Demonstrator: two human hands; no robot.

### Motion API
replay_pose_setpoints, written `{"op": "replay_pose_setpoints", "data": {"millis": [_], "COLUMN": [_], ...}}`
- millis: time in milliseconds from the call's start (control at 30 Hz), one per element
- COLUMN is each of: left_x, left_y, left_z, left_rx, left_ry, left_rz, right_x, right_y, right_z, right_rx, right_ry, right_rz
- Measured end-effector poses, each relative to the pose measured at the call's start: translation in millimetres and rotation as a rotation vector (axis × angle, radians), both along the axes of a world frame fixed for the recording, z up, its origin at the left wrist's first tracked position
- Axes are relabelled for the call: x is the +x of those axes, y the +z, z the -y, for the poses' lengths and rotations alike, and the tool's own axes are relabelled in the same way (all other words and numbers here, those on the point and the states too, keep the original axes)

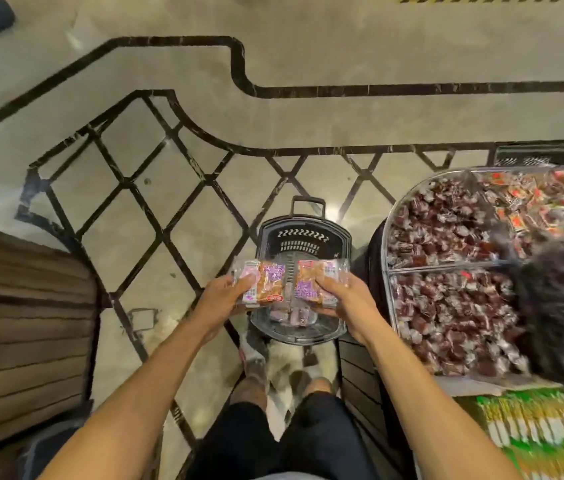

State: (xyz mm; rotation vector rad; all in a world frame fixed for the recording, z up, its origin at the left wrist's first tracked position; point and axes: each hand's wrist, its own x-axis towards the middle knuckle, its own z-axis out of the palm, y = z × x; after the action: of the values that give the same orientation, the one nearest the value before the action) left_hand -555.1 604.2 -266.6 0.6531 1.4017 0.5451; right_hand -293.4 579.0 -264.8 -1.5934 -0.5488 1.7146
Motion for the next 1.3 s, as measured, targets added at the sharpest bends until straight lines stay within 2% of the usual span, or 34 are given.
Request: {"op": "replay_pose_setpoints", "data": {"millis": [133, 267, 500, 700, 833, 967, 1100, 1200, 1300], "left_x": [5.2, 12.4, 22.2, 41.5, 76.7, 94.7, 99.7, 95.6, 89.8], "left_y": [-52.3, -122.5, -242.5, -398.7, -455.4, -535.4, -596.2, -632.4, -658.2], "left_z": [-33.6, -54.2, -66.2, -63.2, -75.5, -79.0, -70.5, -56.2, -46.4], "left_rx": [-0.077, -0.166, -0.250, -0.084, 0.004, -0.003, -0.106, -0.153, -0.276], "left_ry": [-0.053, -0.057, -0.130, -0.264, -0.417, -0.469, -0.380, -0.345, -0.425], "left_rz": [0.015, -0.016, -0.122, -0.406, -0.494, -0.464, -0.375, -0.396, -0.450], "right_x": [-2.9, 1.4, 5.1, 15.2, 30.7, 42.2, 46.4, 43.9, 40.9], "right_y": [-55.0, -111.3, -242.6, -378.2, -468.8, -533.6, -590.5, -626.7, -650.3], "right_z": [-15.8, -25.7, -35.5, -46.3, -50.4, -53.4, -48.4, -39.0, -27.4], "right_rx": [-0.052, -0.105, -0.282, -0.363, -0.423, -0.434, -0.480, -0.503, -0.539], "right_ry": [-0.034, -0.066, -0.118, -0.149, -0.181, -0.232, -0.238, -0.210, -0.191], "right_rz": [0.044, 0.196, 0.151, 0.184, 0.205, 0.194, 0.188, 0.187, 0.164]}}
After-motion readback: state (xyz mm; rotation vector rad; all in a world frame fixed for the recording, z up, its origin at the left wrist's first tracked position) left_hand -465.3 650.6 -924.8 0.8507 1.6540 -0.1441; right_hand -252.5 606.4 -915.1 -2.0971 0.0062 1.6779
